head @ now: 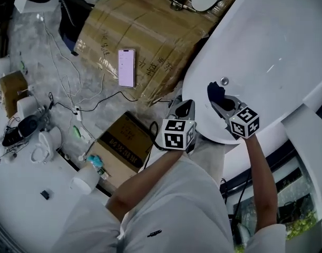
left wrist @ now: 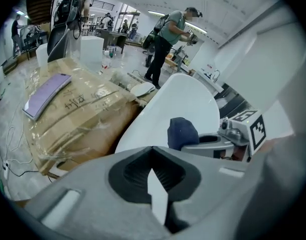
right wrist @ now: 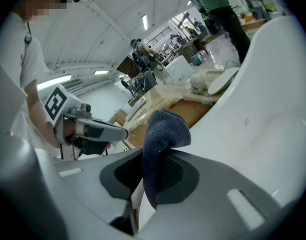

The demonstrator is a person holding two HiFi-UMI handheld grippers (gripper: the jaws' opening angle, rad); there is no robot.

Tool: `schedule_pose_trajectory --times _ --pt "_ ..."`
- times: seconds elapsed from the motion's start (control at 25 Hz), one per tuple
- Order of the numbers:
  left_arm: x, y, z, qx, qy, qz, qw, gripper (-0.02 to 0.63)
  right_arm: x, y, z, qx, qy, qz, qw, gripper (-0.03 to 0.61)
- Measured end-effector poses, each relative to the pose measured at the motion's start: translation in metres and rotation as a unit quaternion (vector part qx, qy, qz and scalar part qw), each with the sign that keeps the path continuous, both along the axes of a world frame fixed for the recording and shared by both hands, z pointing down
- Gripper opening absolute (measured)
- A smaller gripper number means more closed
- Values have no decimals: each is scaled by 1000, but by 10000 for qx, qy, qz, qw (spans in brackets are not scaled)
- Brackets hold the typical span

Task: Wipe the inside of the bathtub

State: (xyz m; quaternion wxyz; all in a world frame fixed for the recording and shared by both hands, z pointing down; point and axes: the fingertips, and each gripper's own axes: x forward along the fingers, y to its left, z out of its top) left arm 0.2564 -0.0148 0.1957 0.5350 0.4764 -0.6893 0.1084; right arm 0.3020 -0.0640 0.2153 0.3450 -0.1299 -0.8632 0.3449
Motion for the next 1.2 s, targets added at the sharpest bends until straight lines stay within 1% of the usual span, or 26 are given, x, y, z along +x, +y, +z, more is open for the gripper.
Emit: schedule_pose_trajectory --times 0.08,0.16,0.28,0.36,0.48,0.6,0.76,0.88,1.0,1.12,1.2 --pt "-2 -12 -18 132 -63 14 9999 -5 -1 -9 -23 239 -85 10 9997 51" --pt "-4 -28 -38 338 -150 103 9993 -5 -4 -22 -47 478 -214 125 9985 51" --pt "-8 -54 -70 710 -345 390 9961 -5 -10 -44 -87 855 -460 404 9945 51" --pt "-8 -68 -92 920 -487 564 9930 -5 -12 -58 -115 1056 -652 674 9900 51" --pt "-1 -87 -127 1209 -577 761 9881 -5 -5 -84 -161 1342 -911 1293 9783 51" --pt "14 -106 -174 1564 -610 1041 9803 -5 13 -108 -213 1653 -1040 2007 9600 49" --pt "44 -122 -234 1944 -703 1527 9664 -5 39 -119 -274 1865 -1257 2501 9417 49" --pt "73 -136 -268 2227 -647 2150 9487 -5 65 -134 -310 2040 -1362 2927 9242 49" --pt "94 -144 -293 2367 -652 2679 9316 -5 90 -146 -344 2146 -1534 3348 9046 49" --pt "110 -148 -311 2471 -475 3009 9198 -5 116 -149 -365 2177 -1584 3714 8886 45" --pt "117 -151 -326 2608 -433 3182 9104 -5 133 -146 -376 2213 -1550 3858 8821 44"
